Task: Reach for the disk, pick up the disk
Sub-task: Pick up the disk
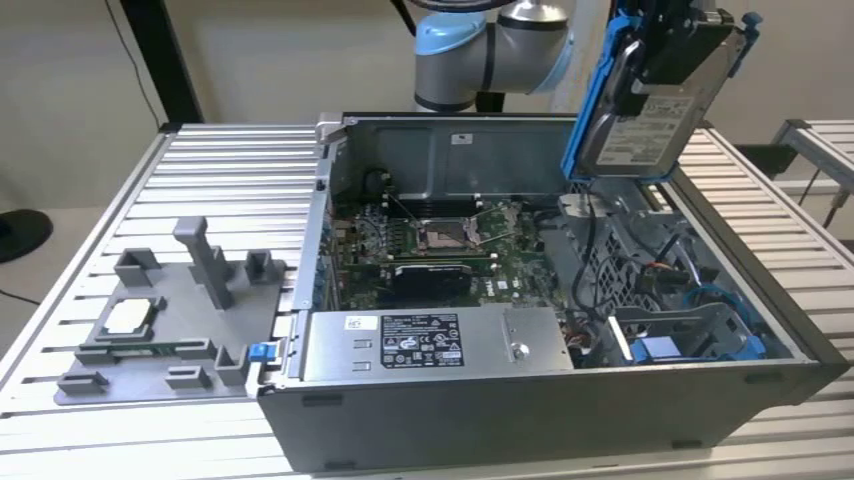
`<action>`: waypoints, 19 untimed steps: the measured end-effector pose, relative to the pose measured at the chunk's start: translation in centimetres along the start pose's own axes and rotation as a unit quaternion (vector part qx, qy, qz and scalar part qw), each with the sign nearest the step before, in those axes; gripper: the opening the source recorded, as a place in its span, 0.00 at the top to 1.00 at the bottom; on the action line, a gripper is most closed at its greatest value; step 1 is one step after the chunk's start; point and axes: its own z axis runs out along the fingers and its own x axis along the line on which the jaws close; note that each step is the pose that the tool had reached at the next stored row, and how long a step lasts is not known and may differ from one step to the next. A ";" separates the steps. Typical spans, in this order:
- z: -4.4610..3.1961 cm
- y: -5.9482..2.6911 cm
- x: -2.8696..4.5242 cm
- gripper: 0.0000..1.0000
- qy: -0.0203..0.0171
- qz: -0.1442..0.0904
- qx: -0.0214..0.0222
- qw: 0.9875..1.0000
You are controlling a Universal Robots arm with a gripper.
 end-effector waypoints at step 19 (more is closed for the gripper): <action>-0.29 -0.23 3.97 1.00 0.000 0.001 0.000 1.000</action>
